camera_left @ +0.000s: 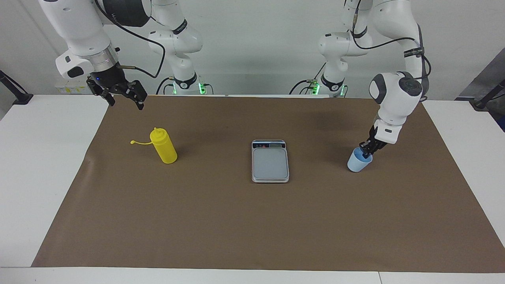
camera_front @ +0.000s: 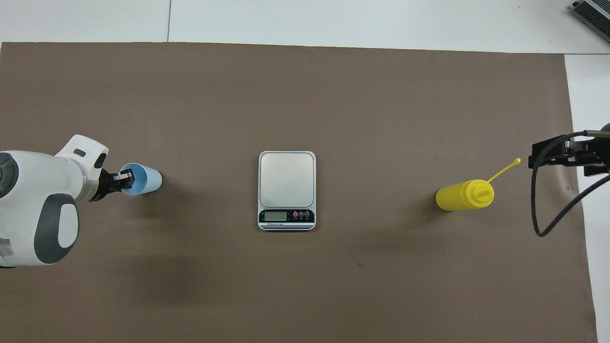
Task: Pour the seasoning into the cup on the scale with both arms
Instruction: 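Lift the blue cup with the left gripper and carry it onto the scale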
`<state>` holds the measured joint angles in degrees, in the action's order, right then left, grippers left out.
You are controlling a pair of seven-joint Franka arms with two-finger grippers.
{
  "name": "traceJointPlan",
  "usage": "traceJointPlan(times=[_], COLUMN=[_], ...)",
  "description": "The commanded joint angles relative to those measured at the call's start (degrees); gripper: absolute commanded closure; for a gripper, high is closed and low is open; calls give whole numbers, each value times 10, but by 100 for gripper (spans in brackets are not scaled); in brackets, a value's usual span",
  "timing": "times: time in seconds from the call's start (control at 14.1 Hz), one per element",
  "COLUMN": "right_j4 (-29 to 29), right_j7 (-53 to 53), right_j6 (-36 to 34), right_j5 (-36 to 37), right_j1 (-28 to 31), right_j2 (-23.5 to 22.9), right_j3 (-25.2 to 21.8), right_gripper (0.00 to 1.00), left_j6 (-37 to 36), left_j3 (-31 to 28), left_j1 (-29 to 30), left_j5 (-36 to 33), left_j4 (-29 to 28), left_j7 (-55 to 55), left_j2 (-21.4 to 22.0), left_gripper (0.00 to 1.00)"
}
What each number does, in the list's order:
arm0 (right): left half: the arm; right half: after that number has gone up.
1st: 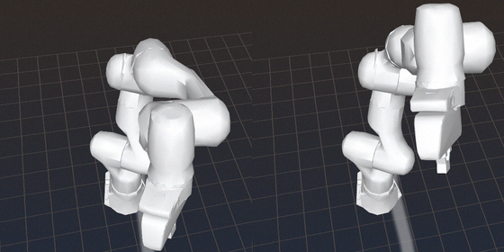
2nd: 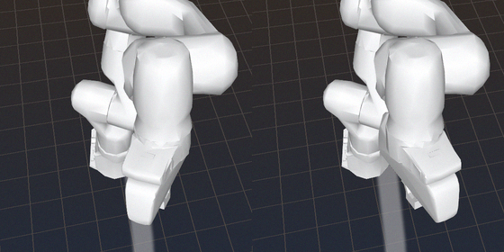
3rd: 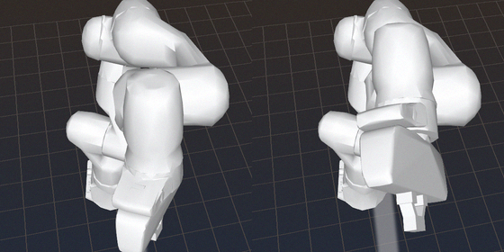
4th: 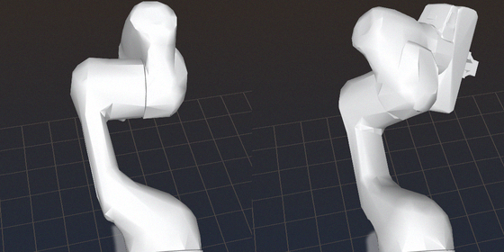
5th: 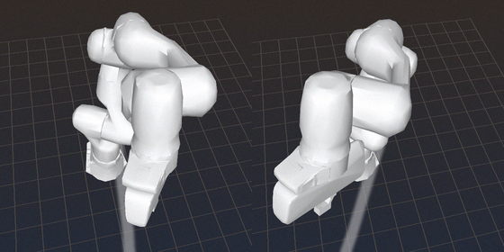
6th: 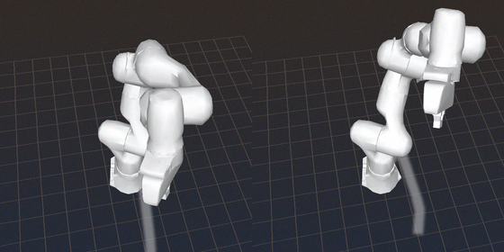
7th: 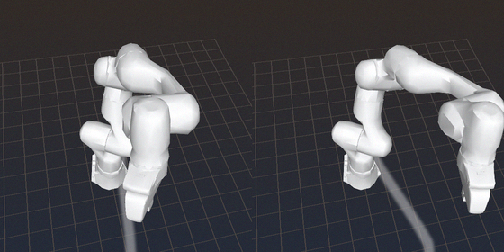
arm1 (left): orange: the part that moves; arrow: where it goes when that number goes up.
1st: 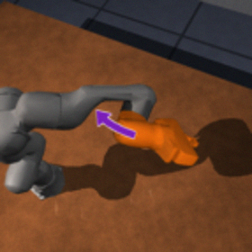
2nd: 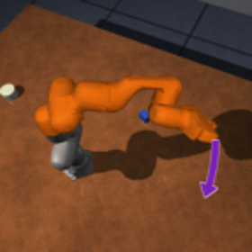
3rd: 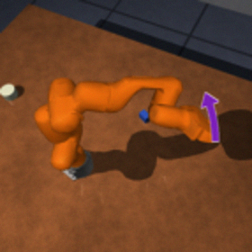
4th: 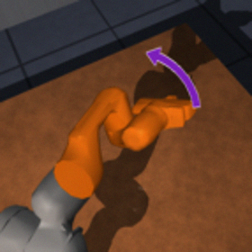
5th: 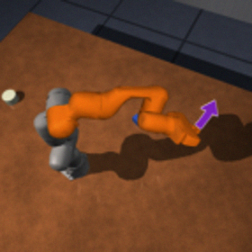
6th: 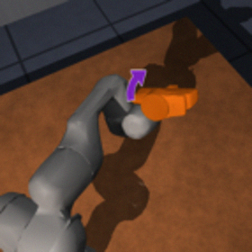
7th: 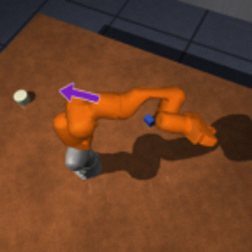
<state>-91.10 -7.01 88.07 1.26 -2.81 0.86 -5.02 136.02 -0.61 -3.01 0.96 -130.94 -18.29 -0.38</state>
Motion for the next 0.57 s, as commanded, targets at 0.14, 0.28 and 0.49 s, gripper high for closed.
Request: traceJointPlan(times=[0.14, 0.28, 0.49], right_j4=[-1, -1, -1], right_j7=[12, 12, 12], right_j6=[-7, -7, -7], right_j5=[1, 1, 1], right_j1=[4, 4, 4], right_j2=[5, 5, 5], right_j3=[2, 3, 3], right_gripper=[0, 0, 0], left_j6=[-158, -192, -232], left_j3=[-5, -4, -4], left_j1=[-11, -11, -22], left_j5=[-10, -9, 33], left_j4=[133, 163, 194], left_j7=[-11, -11, -18], left_j2=[-22, -23, -19], left_gripper=[100, 100, 100])
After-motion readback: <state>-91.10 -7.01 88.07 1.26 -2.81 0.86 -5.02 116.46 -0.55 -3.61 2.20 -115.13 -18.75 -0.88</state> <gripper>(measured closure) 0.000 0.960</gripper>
